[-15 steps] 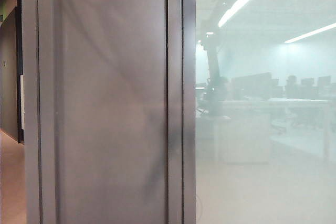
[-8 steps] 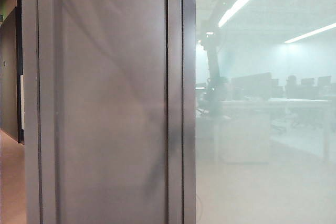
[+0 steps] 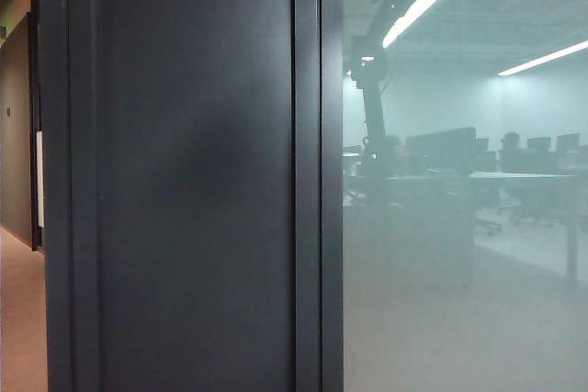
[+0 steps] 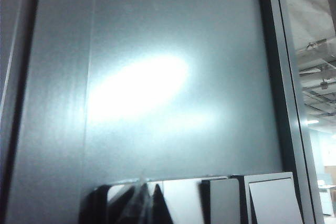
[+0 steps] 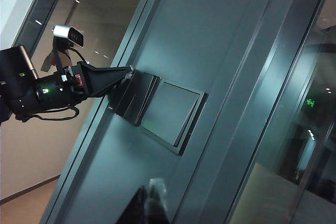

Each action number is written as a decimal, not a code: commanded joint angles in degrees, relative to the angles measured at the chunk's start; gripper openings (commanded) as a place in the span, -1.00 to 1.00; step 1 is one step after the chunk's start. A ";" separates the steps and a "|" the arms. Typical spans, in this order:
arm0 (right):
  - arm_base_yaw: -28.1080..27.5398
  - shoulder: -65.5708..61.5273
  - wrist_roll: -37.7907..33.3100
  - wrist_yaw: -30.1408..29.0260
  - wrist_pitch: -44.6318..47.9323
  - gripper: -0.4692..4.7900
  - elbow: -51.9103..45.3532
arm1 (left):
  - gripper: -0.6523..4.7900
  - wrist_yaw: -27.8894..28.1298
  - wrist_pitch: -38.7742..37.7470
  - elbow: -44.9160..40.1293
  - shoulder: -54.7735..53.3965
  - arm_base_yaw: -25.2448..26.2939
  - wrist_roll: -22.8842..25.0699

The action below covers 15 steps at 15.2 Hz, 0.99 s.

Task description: Raise the arm to find the leftmost switch on the wall and turn off the lights.

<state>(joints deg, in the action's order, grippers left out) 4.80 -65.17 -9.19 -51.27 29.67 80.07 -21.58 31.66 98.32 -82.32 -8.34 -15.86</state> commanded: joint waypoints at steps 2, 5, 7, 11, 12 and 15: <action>0.04 0.24 -0.28 -0.13 0.61 -0.82 0.17 | -0.78 -8.22 -1.22 0.00 1.40 0.11 -0.66; 0.02 0.31 -0.28 -0.13 0.63 -0.82 0.20 | -0.78 -15.78 -2.95 -0.15 6.36 0.13 -0.66; 0.00 0.98 -0.28 -0.17 0.55 -0.82 0.17 | -0.78 -22.34 -11.28 -0.22 10.54 0.17 0.50; -0.04 2.78 -0.28 -0.33 -4.33 -0.82 0.17 | -0.78 -24.81 -29.14 -2.86 20.83 0.17 10.99; -0.04 3.28 -0.28 -0.35 -6.16 -0.82 0.15 | -0.78 -24.55 -30.38 -5.64 24.13 0.17 11.23; -0.04 5.55 -0.26 -0.33 -16.57 -0.82 0.13 | -0.78 -13.35 -33.53 -19.08 38.18 0.17 15.61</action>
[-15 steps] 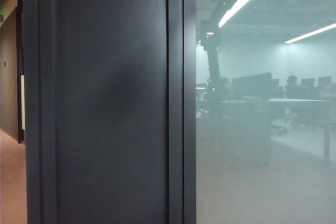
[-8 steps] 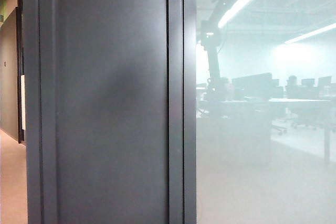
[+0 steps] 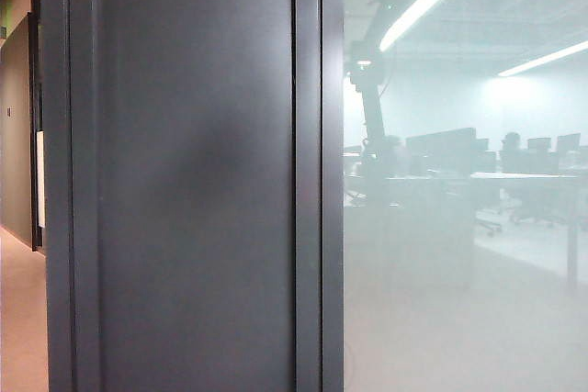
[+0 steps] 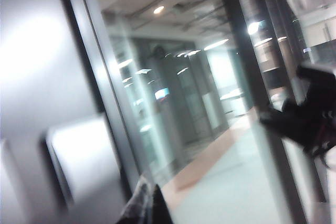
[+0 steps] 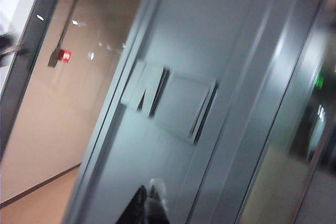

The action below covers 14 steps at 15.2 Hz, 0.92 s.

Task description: Raise the arm to find the leftmost switch on the wall and turn off the lights.

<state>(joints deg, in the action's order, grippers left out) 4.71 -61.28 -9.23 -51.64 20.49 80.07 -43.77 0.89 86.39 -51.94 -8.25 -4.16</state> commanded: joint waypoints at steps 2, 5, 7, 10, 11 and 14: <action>0.04 3.45 -0.17 0.11 -16.15 -0.83 0.11 | -0.78 17.51 -7.41 -16.70 18.25 0.09 4.61; 0.04 5.62 3.91 0.50 -32.00 -0.83 0.04 | -0.78 31.19 -14.45 -28.28 31.10 0.09 5.07; 0.04 7.17 7.45 2.82 -38.32 -0.83 -1.97 | -0.78 33.38 -18.67 -34.03 36.72 0.09 5.22; 0.04 12.37 9.31 11.28 -40.81 -0.83 -10.71 | -0.78 34.64 -20.55 -42.10 38.93 0.09 3.76; 0.04 15.37 9.29 15.47 -40.06 -0.83 -14.56 | -0.78 36.00 -20.55 -44.65 38.93 0.09 3.26; 0.02 26.51 9.29 30.01 -39.08 -0.83 -26.27 | -0.78 41.03 -19.89 -51.08 38.93 0.09 3.30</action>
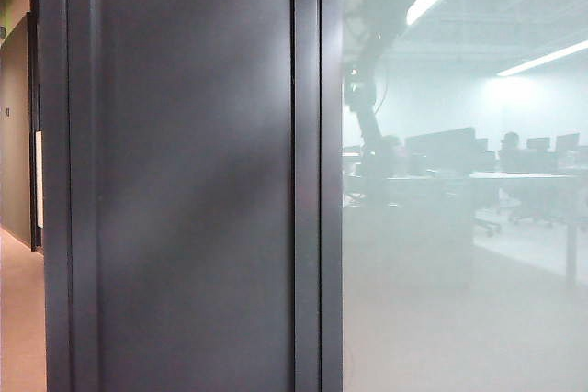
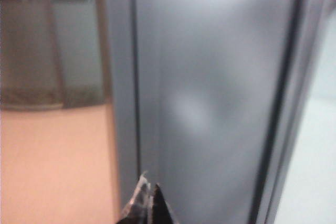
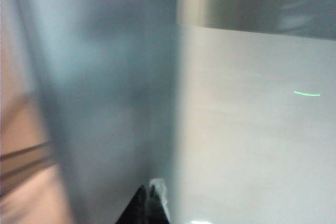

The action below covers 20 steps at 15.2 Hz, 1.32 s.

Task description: Raise the arm to find the leftmost switch on the wall and turn off the lights.

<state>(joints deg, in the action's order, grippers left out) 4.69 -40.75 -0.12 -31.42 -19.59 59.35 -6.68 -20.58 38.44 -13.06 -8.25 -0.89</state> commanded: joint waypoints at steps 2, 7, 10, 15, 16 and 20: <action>0.04 13.40 0.17 18.29 1.05 -0.82 -11.26 | -0.78 6.73 1.49 -5.66 0.04 0.09 -0.42; 0.04 22.23 0.17 25.14 -2.73 -0.82 -14.62 | -0.78 6.88 2.64 -5.99 0.04 0.09 -1.09; 0.04 24.04 0.17 25.14 -4.63 -0.82 -14.53 | -0.78 6.88 2.58 -5.99 0.04 0.09 -1.07; 0.04 24.24 0.17 25.14 -4.63 -0.82 -14.49 | -0.78 6.86 2.56 -5.99 0.04 0.09 -1.07; 0.04 24.24 0.17 25.11 -4.63 -0.82 -14.49 | -0.78 6.86 2.56 -5.99 0.04 0.09 -1.09; 0.04 24.24 0.17 25.11 -4.63 -0.82 -14.49 | -0.78 6.91 2.21 -5.97 0.04 0.09 -1.05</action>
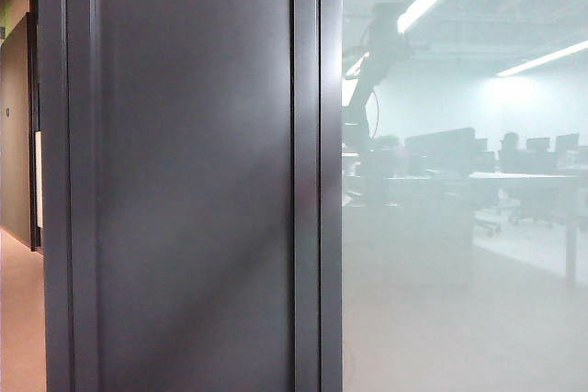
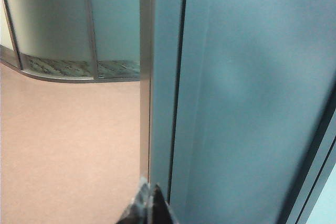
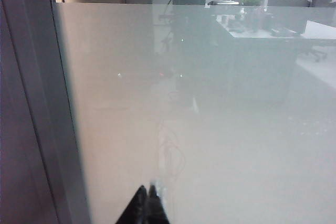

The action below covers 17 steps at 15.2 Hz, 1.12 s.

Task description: Raise the arm to find the leftmost switch on the wall and turn off the lights.

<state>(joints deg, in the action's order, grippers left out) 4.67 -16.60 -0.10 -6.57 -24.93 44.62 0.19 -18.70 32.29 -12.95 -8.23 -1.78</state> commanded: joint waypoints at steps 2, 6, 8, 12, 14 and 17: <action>0.07 0.09 0.15 0.28 0.70 -0.82 0.24 | -0.78 3.82 0.04 0.17 -0.07 0.07 5.90; 0.07 0.09 0.15 0.26 0.70 -0.82 0.24 | -0.78 22.99 -5.64 -2.12 3.58 0.42 3.85; 0.07 0.11 0.15 0.26 0.70 -0.82 0.24 | -0.78 17.11 -4.42 -6.29 4.76 4.20 0.59; 0.07 0.11 0.15 0.28 0.70 -0.82 0.24 | -0.78 -1.36 5.18 -15.91 7.43 9.53 -0.52; 0.07 0.11 0.15 0.28 0.68 -0.82 0.24 | -0.78 -1.33 7.28 -18.60 8.35 9.53 -0.55; 0.07 0.11 0.15 0.28 0.70 -0.82 0.24 | -0.78 -1.51 12.79 -24.28 9.44 9.53 -1.18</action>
<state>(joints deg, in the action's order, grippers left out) 4.67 -16.60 -0.10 -6.46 -24.97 44.62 -0.99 -8.16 8.75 -3.77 1.13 -2.42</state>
